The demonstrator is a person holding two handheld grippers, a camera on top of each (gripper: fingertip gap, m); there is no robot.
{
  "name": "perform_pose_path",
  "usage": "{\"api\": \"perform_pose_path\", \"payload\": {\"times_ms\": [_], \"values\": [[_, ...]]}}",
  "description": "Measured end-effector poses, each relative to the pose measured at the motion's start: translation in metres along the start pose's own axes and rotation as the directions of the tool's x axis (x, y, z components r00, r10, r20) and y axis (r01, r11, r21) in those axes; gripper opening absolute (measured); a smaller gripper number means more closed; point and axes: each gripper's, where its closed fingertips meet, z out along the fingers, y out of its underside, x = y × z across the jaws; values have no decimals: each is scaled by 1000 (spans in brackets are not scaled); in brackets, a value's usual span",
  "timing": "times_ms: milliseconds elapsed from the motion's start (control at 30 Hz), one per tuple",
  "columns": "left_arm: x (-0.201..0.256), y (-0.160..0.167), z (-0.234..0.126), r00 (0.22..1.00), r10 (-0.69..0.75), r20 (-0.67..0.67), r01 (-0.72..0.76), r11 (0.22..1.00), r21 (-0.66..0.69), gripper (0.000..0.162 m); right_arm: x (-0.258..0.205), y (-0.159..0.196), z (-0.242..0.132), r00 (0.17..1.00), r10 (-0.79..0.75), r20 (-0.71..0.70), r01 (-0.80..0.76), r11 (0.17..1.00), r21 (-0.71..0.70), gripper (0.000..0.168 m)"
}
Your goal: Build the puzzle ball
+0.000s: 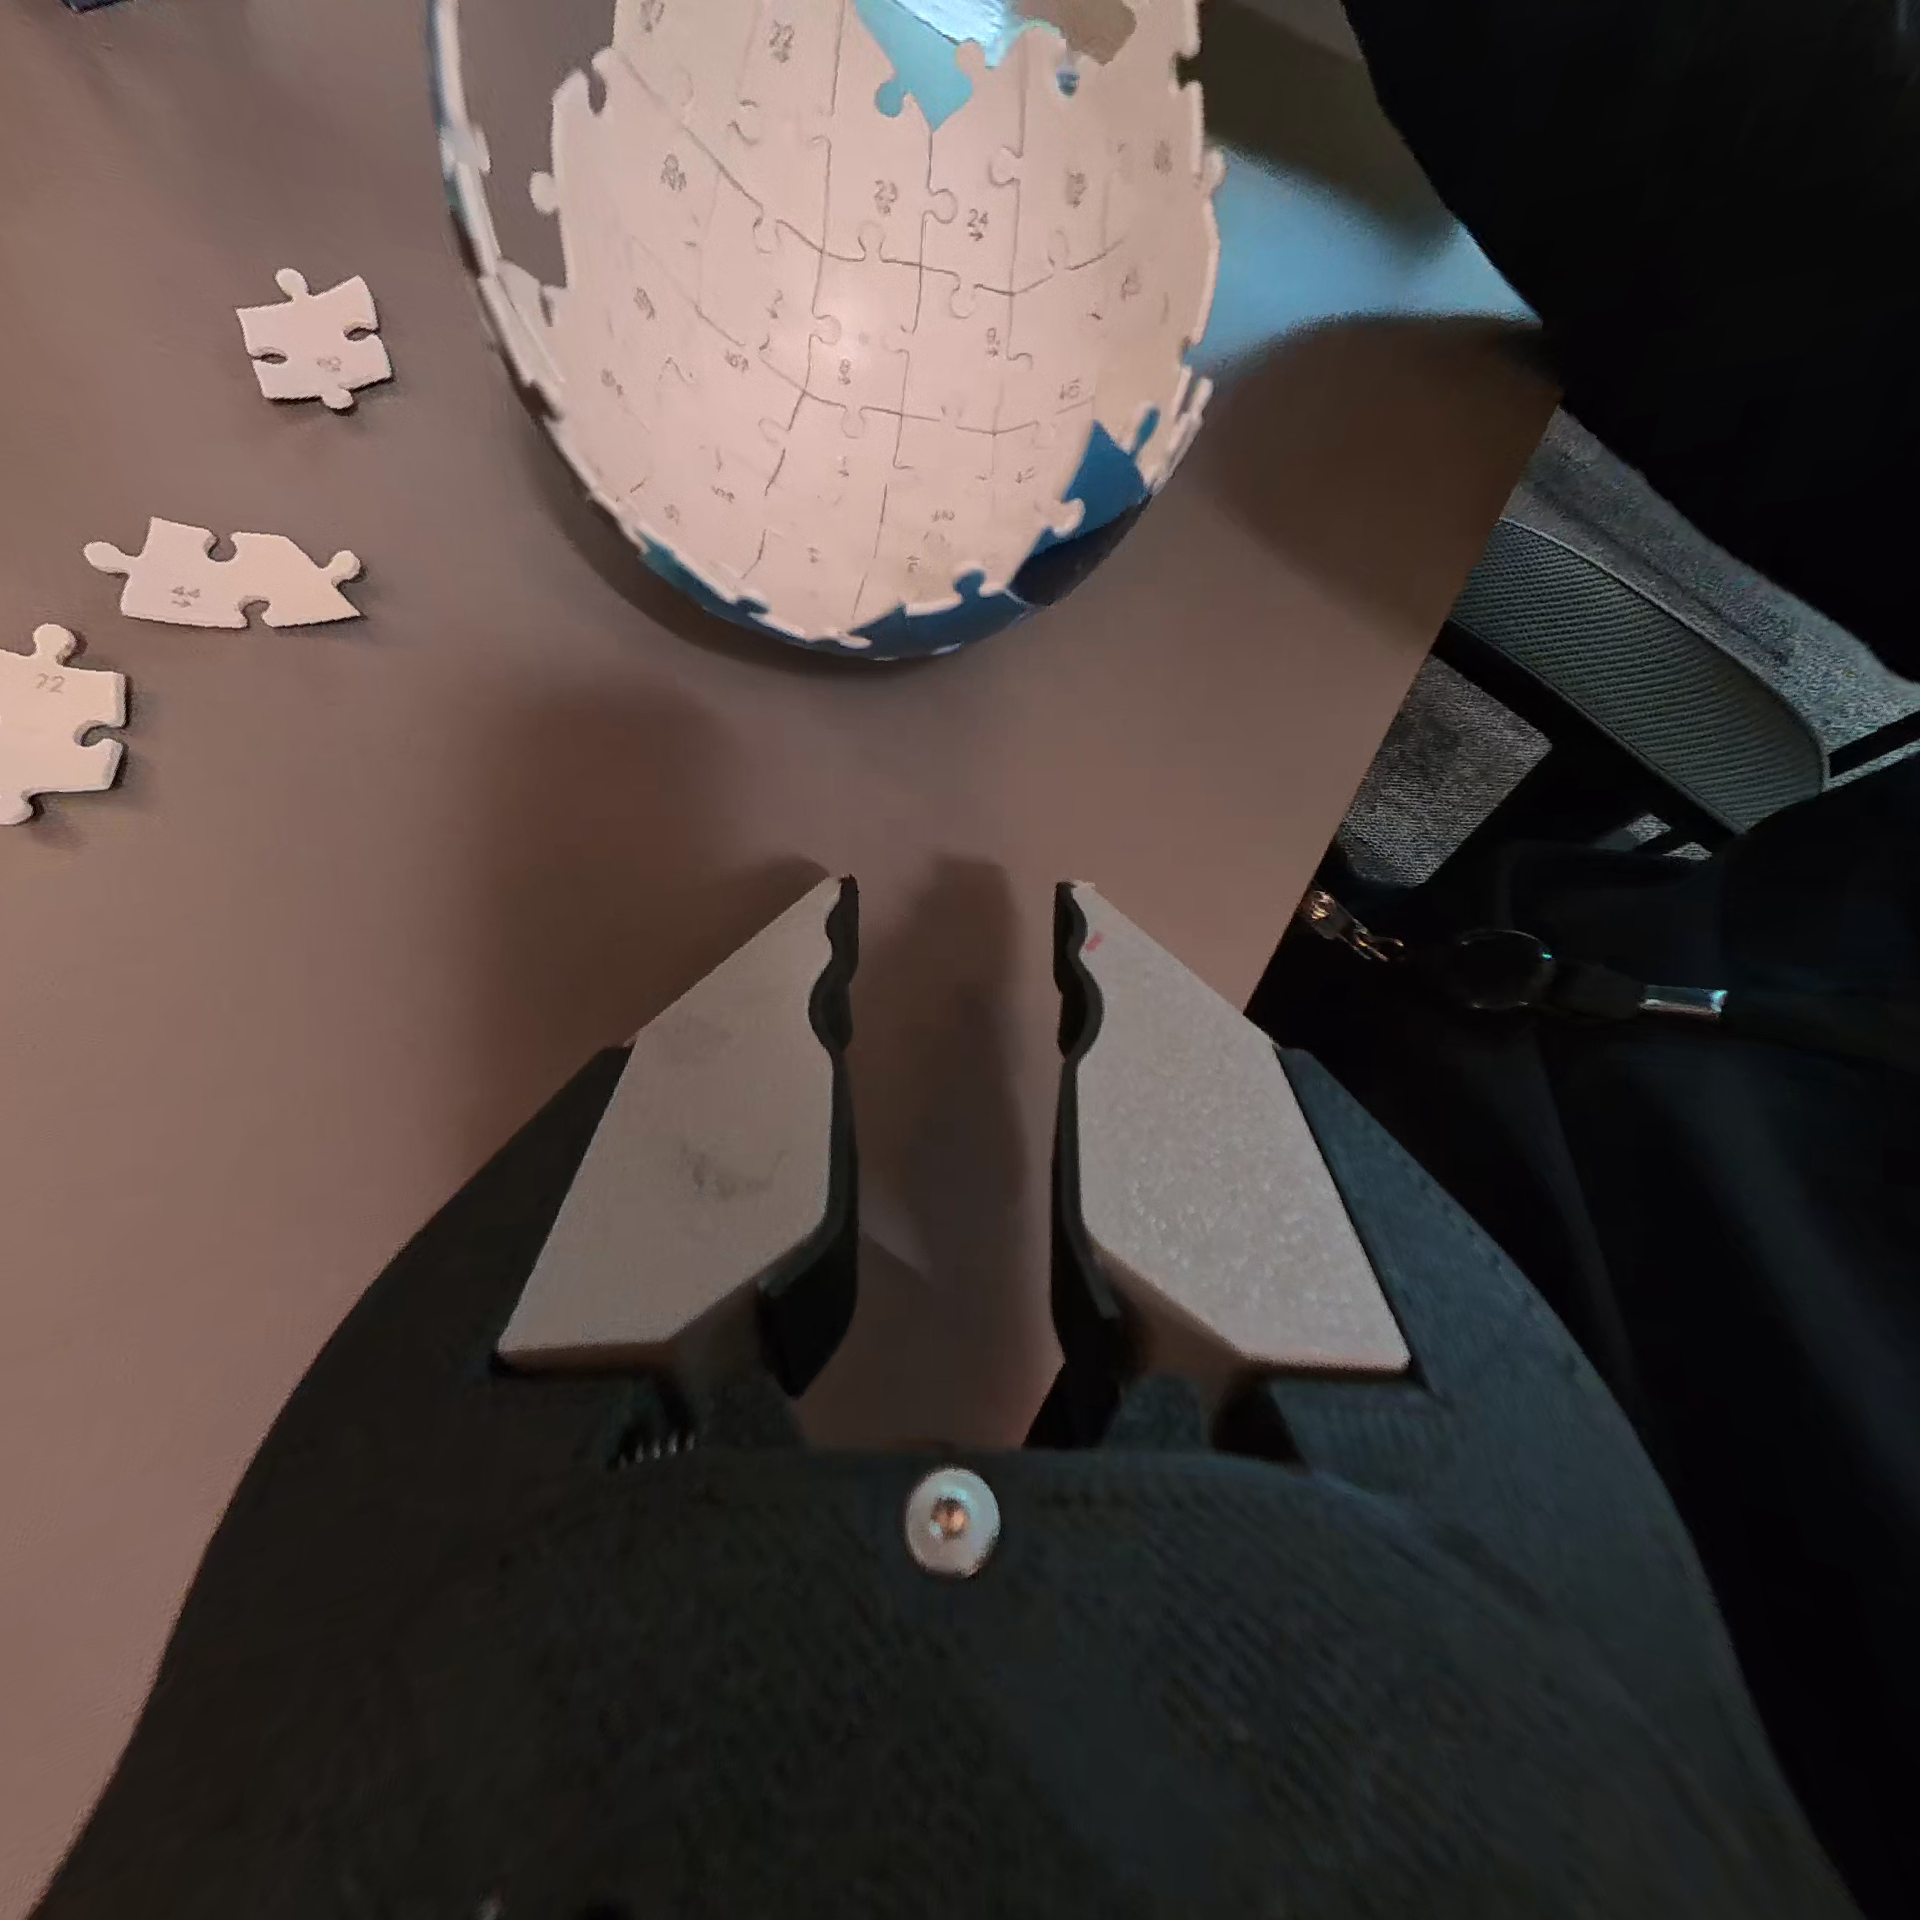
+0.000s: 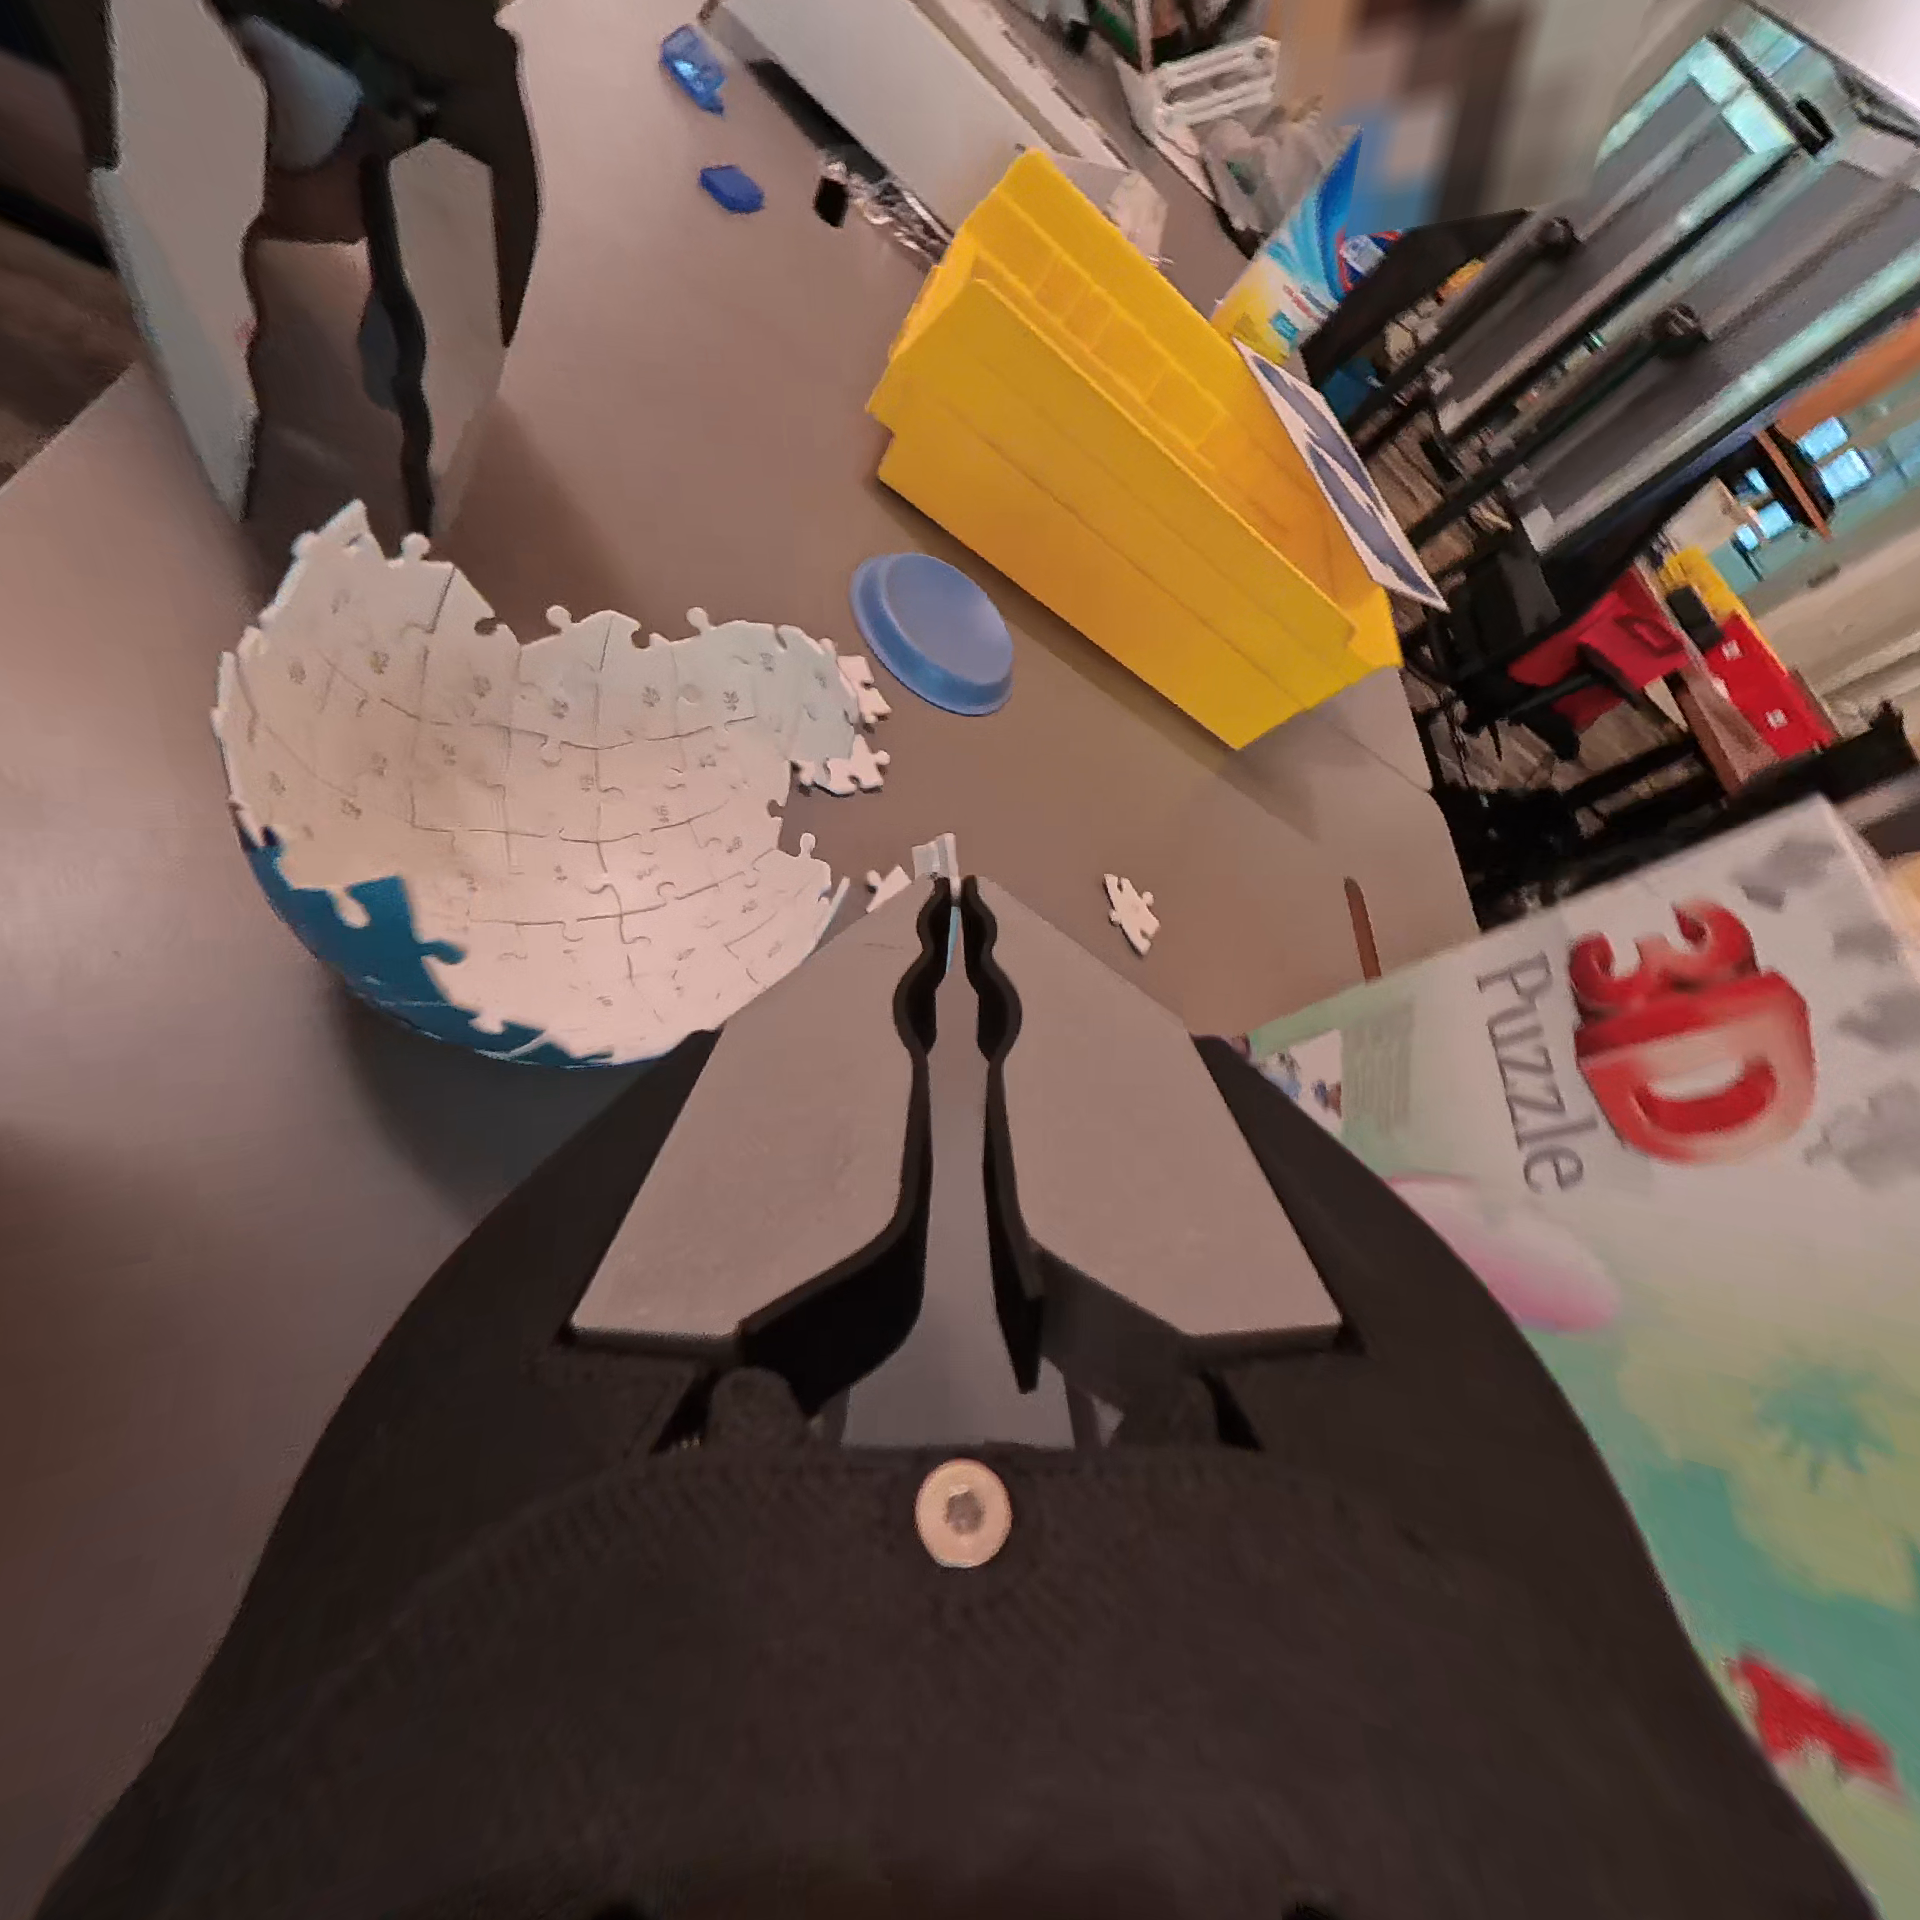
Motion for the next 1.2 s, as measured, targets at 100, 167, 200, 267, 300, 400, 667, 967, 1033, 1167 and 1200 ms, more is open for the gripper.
{"api": "perform_pose_path", "payload": {"times_ms": [100,167,200,267,300,400,667,967,1033,1167,1200], "values": [[-2,2,0,1000,-10,1,10,1000,-5,36,-5,-5,12,995,-56,88,54,998,16,0],[-2,2,0,1000,-19,-7,19,1000,1,36,-5,-6,18,987,-87,138,84,996,26,0],[-1,1,0,1000,-22,-12,22,1000,5,36,-7,-8,21,981,-93,169,88,995,36,0],[-1,1,-1,1000,-23,-12,23,1000,8,36,-10,-10,25,968,-91,236,83,996,43,0],[-2,2,-2,1000,-21,-8,21,1000,5,36,-12,-10,27,960,-94,264,87,995,40,0],[-3,3,-3,1000,-24,-5,24,1000,2,36,-15,-9,33,940,-105,323,104,994,20,0],[-9,5,-8,999,-35,5,35,999,8,36,-9,-2,38,935,-103,339,112,994,-9,0],[-11,8,-8,999,-46,5,46,999,4,36,-22,-2,31,911,-101,401,115,993,-10,0],[-10,9,-7,999,-49,1,49,999,2,36,-22,-2,28,913,-96,396,109,994,-12,0],[-9,9,-6,999,-42,-1,42,999,-1,36,-26,3,21,920,-87,383,108,994,-34,0],[-8,9,-6,999,-41,-3,41,999,-3,36,-26,4,19,922,-85,377,106,994,-36,0]]}}
